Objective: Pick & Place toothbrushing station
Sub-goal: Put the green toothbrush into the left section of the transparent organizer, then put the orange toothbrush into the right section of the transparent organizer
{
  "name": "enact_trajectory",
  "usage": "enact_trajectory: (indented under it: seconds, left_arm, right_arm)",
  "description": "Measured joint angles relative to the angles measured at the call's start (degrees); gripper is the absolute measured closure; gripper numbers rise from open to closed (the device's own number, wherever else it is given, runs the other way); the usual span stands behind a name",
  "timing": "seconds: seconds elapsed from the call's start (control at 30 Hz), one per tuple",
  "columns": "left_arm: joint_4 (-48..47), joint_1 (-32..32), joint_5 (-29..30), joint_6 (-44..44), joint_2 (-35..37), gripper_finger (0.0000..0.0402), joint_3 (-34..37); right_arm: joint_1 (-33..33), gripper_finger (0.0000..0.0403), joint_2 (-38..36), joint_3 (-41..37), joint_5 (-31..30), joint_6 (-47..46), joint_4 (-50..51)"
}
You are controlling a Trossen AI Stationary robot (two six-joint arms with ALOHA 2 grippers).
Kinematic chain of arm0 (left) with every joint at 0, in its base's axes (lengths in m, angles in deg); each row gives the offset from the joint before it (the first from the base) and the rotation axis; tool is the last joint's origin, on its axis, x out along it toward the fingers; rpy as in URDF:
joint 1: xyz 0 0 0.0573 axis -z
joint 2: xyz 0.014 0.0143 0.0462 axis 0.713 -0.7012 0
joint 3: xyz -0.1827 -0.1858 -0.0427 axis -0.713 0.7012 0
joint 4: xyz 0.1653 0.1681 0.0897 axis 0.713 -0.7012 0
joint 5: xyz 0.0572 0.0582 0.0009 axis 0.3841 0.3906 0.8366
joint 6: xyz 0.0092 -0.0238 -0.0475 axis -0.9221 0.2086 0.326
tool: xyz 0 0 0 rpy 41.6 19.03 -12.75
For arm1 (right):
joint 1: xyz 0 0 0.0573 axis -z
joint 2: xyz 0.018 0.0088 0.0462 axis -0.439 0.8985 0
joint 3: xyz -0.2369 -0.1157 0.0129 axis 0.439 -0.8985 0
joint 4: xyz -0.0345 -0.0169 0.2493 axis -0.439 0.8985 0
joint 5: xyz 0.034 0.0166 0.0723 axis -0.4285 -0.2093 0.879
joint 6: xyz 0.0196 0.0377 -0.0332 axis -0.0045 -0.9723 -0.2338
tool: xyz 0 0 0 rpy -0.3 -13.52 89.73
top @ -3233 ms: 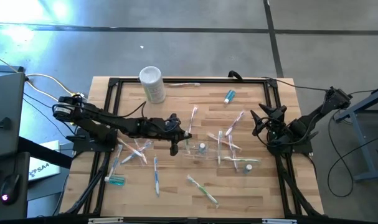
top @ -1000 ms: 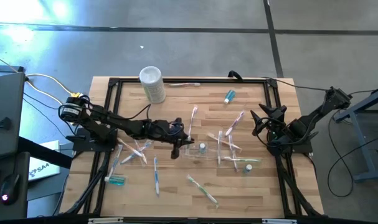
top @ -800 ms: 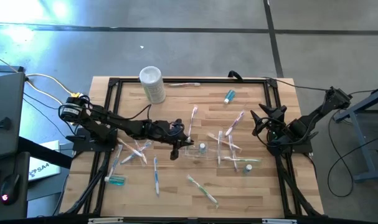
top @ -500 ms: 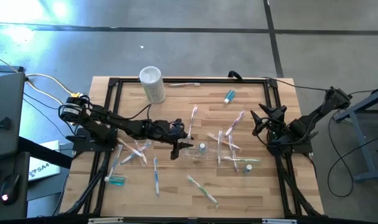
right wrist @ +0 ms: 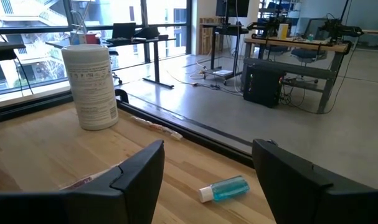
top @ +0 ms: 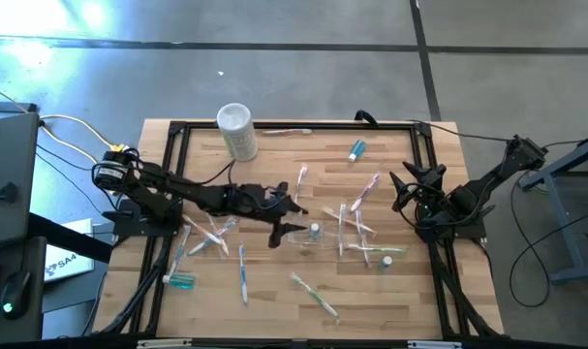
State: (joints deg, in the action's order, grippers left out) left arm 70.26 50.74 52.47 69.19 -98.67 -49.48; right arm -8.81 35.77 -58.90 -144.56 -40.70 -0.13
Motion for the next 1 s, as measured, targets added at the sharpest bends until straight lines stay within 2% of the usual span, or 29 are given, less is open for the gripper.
enact_trajectory:
  seconds: [0.17,0.47,0.67,0.77,0.87,1.0]
  left_arm:
    - [-0.1,0.0,1.3,-4.6,0.0,0.0194,-1.4]
    - [0.2,0.0,10.8,-10.6,0.0,0.0194,-5.5]
    - [-0.2,0.0,11.1,-15.5,0.0,0.0194,-8.8]
    - [-0.7,0.0,13.2,-17.7,0.0,0.0194,-10.7]
    - [-8.1,-0.1,18.6,-22.7,0.0,0.0194,-15.1]
    - [-26.1,-2.5,27.3,-26.4,0.0,0.0194,-24.9]
  right_arm:
    - [0.0,0.0167,0.0,0.0,0.0,0.0,0.0]
    - [0.0,0.0167,0.0,0.0,0.0,0.0,0.0]
    - [0.0,0.0167,0.4,0.0,0.0,0.0,0.0]
    - [0.0,0.0167,1.0,0.0,0.1,0.0,0.0]
    - [0.0,0.0167,1.5,0.0,0.1,0.0,0.0]
    - [0.0,0.0167,2.1,0.0,-0.1,0.0,0.0]
